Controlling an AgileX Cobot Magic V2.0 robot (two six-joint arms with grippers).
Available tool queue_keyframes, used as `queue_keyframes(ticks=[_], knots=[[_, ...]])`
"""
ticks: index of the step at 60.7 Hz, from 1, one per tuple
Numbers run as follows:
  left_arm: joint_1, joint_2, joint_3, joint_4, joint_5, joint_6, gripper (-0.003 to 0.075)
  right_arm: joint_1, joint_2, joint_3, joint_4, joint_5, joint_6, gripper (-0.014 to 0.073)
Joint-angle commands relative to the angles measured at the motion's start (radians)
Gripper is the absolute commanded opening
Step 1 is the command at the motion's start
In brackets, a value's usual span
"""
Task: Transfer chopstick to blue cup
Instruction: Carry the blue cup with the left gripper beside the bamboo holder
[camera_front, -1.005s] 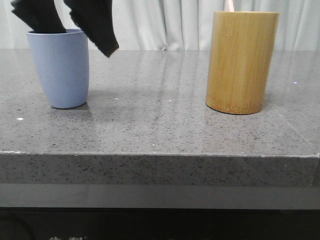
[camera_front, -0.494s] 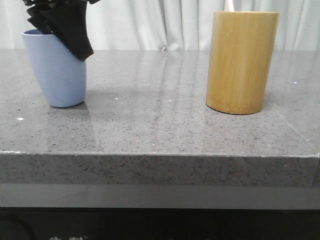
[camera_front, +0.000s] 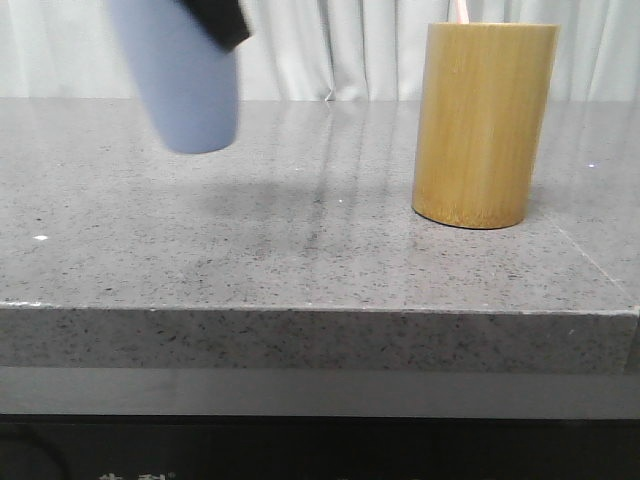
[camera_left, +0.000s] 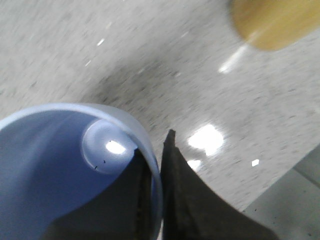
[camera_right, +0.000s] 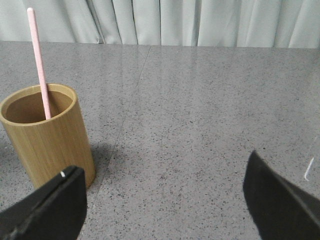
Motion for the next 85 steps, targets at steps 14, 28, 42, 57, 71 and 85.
queue_keyframes(ticks=[14, 28, 42, 57, 71, 85], knots=[[-0.096, 0.113, -0.188, -0.018, 0.020, 0.000, -0.0018, -0.006, 0.012, -0.036, 0.001, -0.079, 0.000, 0.0643], [-0.106, 0.146, -0.190, -0.044, 0.020, 0.000, -0.0016, -0.006, 0.012, -0.036, 0.001, -0.079, 0.000, 0.0643], [-0.106, 0.150, -0.187, -0.044, 0.020, 0.000, 0.0087, -0.006, 0.012, -0.036, 0.001, -0.079, 0.000, 0.0643], [-0.106, 0.150, -0.187, -0.044, 0.020, 0.000, 0.0285, -0.006, 0.012, -0.036, 0.001, -0.079, 0.000, 0.0643], [-0.106, 0.076, -0.187, -0.051, 0.020, -0.032, 0.0317, -0.006, 0.012, -0.036, 0.001, -0.079, 0.000, 0.0643], [-0.091, -0.058, -0.183, -0.005, 0.020, -0.032, 0.0274, -0.006, 0.012, -0.036, 0.001, -0.079, 0.000, 0.0643]])
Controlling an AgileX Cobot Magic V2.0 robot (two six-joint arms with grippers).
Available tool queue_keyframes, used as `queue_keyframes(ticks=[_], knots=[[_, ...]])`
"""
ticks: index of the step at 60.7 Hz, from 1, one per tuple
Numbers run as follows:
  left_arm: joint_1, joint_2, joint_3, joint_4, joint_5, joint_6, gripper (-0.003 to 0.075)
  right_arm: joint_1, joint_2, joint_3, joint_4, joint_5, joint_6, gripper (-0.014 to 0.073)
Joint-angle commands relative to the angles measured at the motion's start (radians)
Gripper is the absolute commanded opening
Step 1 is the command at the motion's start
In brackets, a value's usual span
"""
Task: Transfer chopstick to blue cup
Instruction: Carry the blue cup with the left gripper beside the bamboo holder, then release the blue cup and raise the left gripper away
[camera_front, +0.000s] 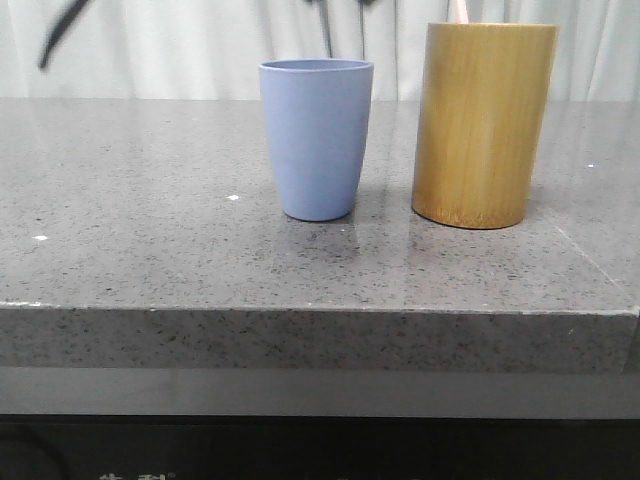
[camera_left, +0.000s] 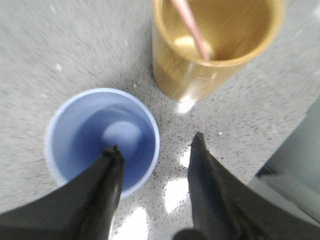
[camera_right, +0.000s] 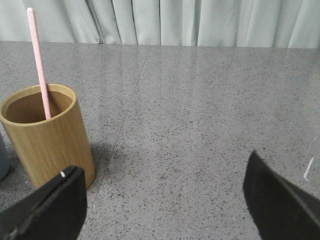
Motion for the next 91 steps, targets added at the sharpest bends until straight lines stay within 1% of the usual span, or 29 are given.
queue_keyframes(ticks=[1, 4, 10, 16, 26, 33, 35, 41, 49, 53, 60, 71, 82, 91], knots=[[0.010, -0.100, -0.031, 0.025, 0.015, -0.013, 0.0263, -0.006, 0.012, -0.036, 0.001, -0.079, 0.000, 0.0643], [0.023, -0.125, -0.025, 0.046, 0.015, -0.013, 0.0220, -0.006, 0.012, -0.036, 0.001, -0.079, 0.000, 0.0643], [0.070, -0.184, 0.017, 0.070, 0.015, -0.015, 0.0087, -0.006, 0.012, -0.036, 0.001, -0.079, 0.000, 0.0643], [0.127, -0.243, 0.083, 0.071, 0.015, -0.017, -0.0020, -0.006, 0.012, -0.036, 0.001, -0.079, 0.000, 0.0643], [0.249, -0.370, 0.239, 0.071, 0.015, -0.028, -0.0019, -0.006, 0.012, -0.036, 0.001, -0.079, 0.000, 0.0643], [0.377, -0.481, 0.349, 0.075, -0.006, -0.036, -0.0019, -0.006, 0.012, -0.036, 0.001, -0.079, 0.000, 0.0643], [0.403, -0.501, 0.388, 0.075, -0.021, -0.039, -0.0019, -0.006, 0.012, -0.036, 0.001, -0.079, 0.000, 0.0643], [0.528, -0.608, 0.503, 0.075, -0.090, -0.057, -0.0019, -0.006, 0.012, -0.036, 0.001, -0.079, 0.000, 0.0643], [0.628, -0.758, 0.662, 0.068, -0.217, -0.068, -0.0019, -0.006, 0.012, -0.036, 0.001, -0.079, 0.000, 0.0643], [0.649, -0.838, 0.756, 0.051, -0.303, -0.068, -0.0019, -0.006, 0.012, -0.036, 0.001, -0.079, 0.000, 0.0643], [0.651, -1.003, 0.909, 0.046, -0.450, -0.068, -0.0019, -0.006, 0.012, -0.036, 0.001, -0.080, 0.000, 0.0643], [0.649, -1.234, 1.142, 0.046, -0.597, -0.068, -0.0019, -0.006, 0.012, -0.036, 0.001, -0.089, 0.000, 0.0643], [0.649, -1.423, 1.339, 0.041, -0.719, -0.068, -0.0019, -0.006, 0.014, -0.036, 0.001, -0.091, 0.000, 0.0643], [0.649, -1.504, 1.392, 0.034, -0.735, -0.068, -0.0019, -0.006, 0.073, -0.044, 0.001, -0.149, 0.000, 0.0643]])
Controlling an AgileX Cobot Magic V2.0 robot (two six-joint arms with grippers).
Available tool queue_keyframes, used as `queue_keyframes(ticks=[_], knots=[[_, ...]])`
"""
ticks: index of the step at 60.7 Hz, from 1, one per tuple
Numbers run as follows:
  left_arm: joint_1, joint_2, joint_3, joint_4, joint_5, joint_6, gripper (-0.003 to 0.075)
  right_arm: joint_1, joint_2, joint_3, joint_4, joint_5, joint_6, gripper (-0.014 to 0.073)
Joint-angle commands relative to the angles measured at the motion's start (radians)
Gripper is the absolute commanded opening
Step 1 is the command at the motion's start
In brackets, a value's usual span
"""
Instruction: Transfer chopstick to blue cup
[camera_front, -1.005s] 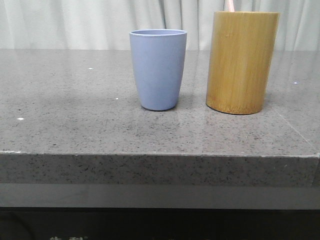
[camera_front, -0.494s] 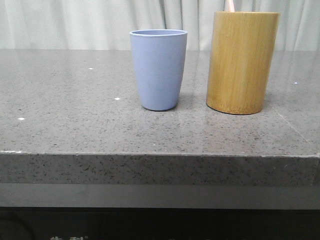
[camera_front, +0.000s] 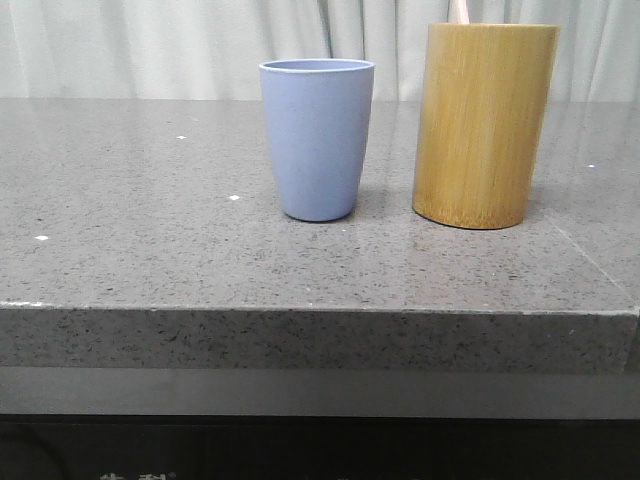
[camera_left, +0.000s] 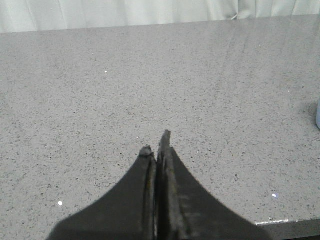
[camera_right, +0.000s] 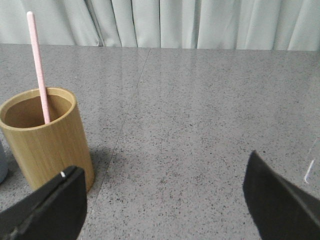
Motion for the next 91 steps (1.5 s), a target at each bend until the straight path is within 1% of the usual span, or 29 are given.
queue_keyframes(ticks=[1, 7, 12, 22, 32, 41, 52, 56, 57, 58, 60, 63, 64, 68, 69, 75, 80, 83, 91], knots=[[-0.001, -0.018, -0.011, -0.012, -0.102, -0.009, -0.0019, -0.006, 0.057, -0.049, 0.001, -0.124, 0.000, 0.0643], [-0.001, -0.023, -0.011, -0.014, -0.098, -0.009, -0.0019, 0.004, 0.158, -0.099, 0.001, -0.152, 0.000, 0.0643], [-0.001, -0.023, -0.011, -0.014, -0.098, -0.009, -0.0019, 0.039, 0.247, -0.156, 0.001, -0.177, 0.000, 0.0643], [-0.001, -0.023, -0.011, -0.014, -0.098, -0.009, -0.0019, 0.193, 0.464, -0.322, -0.015, -0.218, 0.000, 0.0643], [-0.001, -0.023, -0.011, -0.014, -0.098, -0.009, -0.0019, 0.307, 0.662, -0.482, -0.020, -0.219, 0.000, 0.0643], [-0.001, -0.023, -0.011, -0.014, -0.098, -0.009, -0.0019, 0.351, 0.816, -0.625, -0.020, -0.219, 0.000, 0.0643], [-0.001, -0.023, -0.011, -0.014, -0.098, -0.009, -0.0019, 0.355, 0.954, -0.718, -0.023, -0.220, 0.000, 0.0635], [-0.001, -0.023, -0.011, -0.014, -0.098, -0.009, -0.0019, 0.355, 0.989, -0.738, -0.032, -0.219, 0.000, 0.0589], [-0.001, -0.023, -0.011, -0.014, -0.098, -0.009, -0.0019, 0.355, 0.996, -0.742, -0.032, -0.219, 0.000, 0.0566], [-0.001, -0.023, -0.011, -0.014, -0.098, -0.009, -0.0019, 0.355, 1.001, -0.745, -0.032, -0.219, 0.000, 0.0539], [-0.001, -0.023, -0.011, -0.014, -0.098, -0.009, -0.0019, 0.355, 1.004, -0.746, -0.032, -0.219, 0.000, 0.0458], [-0.001, -0.023, -0.011, -0.014, -0.098, -0.009, -0.0019, 0.355, 1.004, -0.746, -0.032, -0.219, 0.000, 0.0376], [-0.001, -0.023, -0.011, -0.014, -0.098, -0.009, -0.0019, 0.355, 1.003, -0.746, -0.032, -0.219, 0.000, 0.0332], [-0.001, -0.023, -0.011, -0.014, -0.098, -0.009, -0.0019, 0.355, 1.001, -0.746, -0.032, -0.219, 0.000, 0.0221], [-0.001, -0.023, -0.011, -0.014, -0.098, -0.009, -0.0019, 0.355, 1.001, -0.746, -0.032, -0.219, 0.000, 0.0182], [-0.001, -0.023, -0.011, -0.014, -0.098, -0.009, -0.0019, 0.355, 0.999, -0.746, -0.032, -0.219, 0.000, 0.0029], [-0.001, -0.023, -0.011, -0.014, -0.098, -0.009, -0.0019, 0.355, 0.992, -0.746, -0.032, -0.218, 0.000, -0.0035], [-0.001, -0.023, -0.011, -0.014, -0.098, -0.009, -0.0019, 0.355, 0.983, -0.746, -0.032, -0.219, 0.000, -0.0055], [-0.001, -0.023, -0.011, -0.014, -0.098, -0.009, -0.0019, 0.355, 0.932, -0.748, -0.032, -0.220, 0.000, -0.0059]])
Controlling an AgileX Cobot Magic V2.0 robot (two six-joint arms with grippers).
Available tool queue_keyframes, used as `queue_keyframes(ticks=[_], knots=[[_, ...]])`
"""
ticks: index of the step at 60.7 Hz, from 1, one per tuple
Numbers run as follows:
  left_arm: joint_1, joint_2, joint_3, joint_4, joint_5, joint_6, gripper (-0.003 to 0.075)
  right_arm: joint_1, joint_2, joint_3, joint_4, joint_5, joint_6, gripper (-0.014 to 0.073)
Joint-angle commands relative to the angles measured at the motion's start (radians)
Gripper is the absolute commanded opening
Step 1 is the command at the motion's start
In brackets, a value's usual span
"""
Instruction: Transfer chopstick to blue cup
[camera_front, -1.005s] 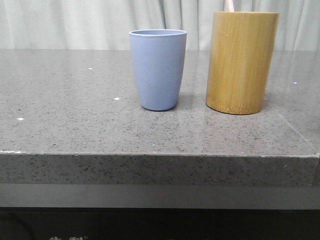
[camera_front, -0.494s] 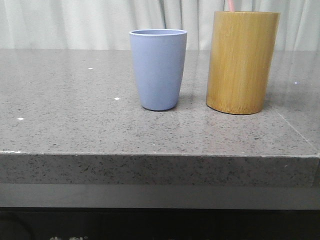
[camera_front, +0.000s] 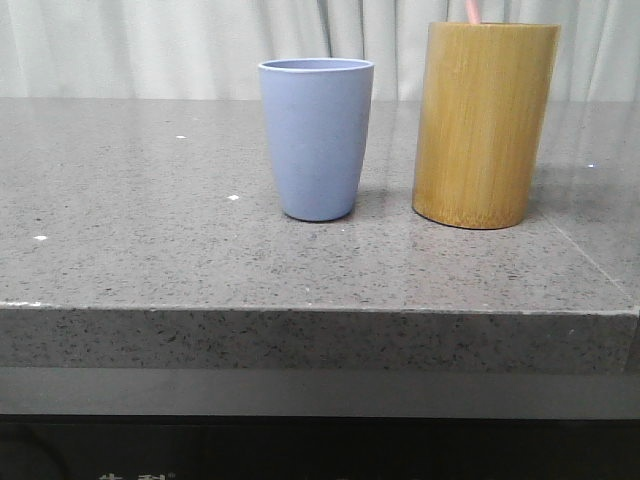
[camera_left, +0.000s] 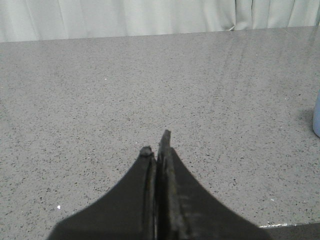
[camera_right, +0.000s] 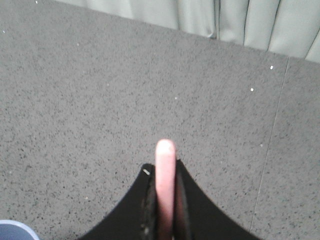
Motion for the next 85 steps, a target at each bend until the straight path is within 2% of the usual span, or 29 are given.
queue_keyframes(ticks=[1, 18, 28, 43, 65, 71, 85], knots=[[-0.001, 0.010, -0.025, -0.010, -0.085, -0.009, -0.0019, 0.000, -0.091, -0.037, -0.009, -0.079, -0.002, -0.0059], [-0.001, 0.010, -0.025, -0.010, -0.085, -0.009, -0.0019, 0.008, -0.252, -0.037, 0.019, -0.248, -0.002, -0.0059], [-0.001, 0.010, -0.025, -0.010, -0.085, -0.009, -0.0019, 0.084, -0.267, -0.051, 0.044, -0.336, -0.002, -0.0059], [-0.001, 0.010, -0.025, -0.010, -0.085, -0.009, -0.0019, 0.252, -0.189, -0.074, 0.044, -0.381, -0.002, -0.0059], [-0.001, 0.010, -0.025, -0.010, -0.085, -0.009, -0.0019, 0.268, 0.027, -0.072, 0.044, -0.363, -0.002, -0.0053], [-0.001, 0.010, -0.025, -0.010, -0.085, -0.009, -0.0019, 0.268, 0.051, -0.072, 0.044, -0.362, -0.002, -0.0001], [-0.001, 0.010, -0.025, -0.010, -0.085, -0.009, -0.0019, 0.268, 0.053, -0.071, 0.044, -0.355, -0.002, 0.0182]])
